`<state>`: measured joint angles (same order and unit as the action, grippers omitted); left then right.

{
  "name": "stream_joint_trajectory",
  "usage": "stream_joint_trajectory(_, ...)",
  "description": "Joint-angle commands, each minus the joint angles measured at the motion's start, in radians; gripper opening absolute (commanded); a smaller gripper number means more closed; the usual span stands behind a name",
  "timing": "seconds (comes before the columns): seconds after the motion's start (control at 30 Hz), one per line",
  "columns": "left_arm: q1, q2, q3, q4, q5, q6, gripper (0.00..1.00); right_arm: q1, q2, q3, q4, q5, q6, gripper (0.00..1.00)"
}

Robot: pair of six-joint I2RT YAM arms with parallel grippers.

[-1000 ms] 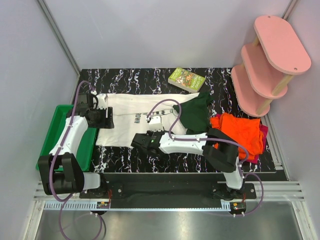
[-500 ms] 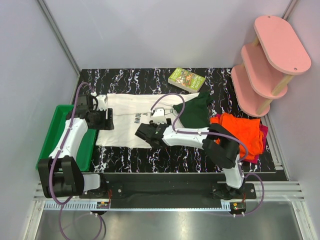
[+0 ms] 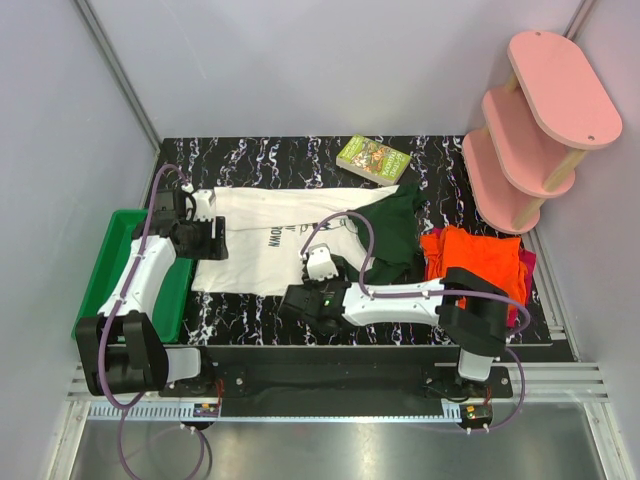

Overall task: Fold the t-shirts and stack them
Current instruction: Fold the tshirt

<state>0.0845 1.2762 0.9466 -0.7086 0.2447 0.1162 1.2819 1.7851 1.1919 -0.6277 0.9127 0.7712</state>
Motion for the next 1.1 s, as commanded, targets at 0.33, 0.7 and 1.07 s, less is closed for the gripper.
stream_joint_trajectory(0.33, -0.002, -0.005, 0.000, 0.026, 0.010, -0.001, 0.69, -0.069, 0.094, -0.008, -0.027, 0.015, 0.066, 0.57)
stream_joint_trajectory(0.7, -0.003, 0.008, 0.009, 0.026, 0.007, -0.007, 0.69, -0.151, 0.080, 0.015, -0.044, 0.052, 0.013, 0.50)
stream_joint_trajectory(1.07, -0.002, 0.031, 0.017, 0.026, 0.007, -0.007, 0.70, -0.326, 0.040, 0.001, -0.079, 0.046, 0.001, 0.53)
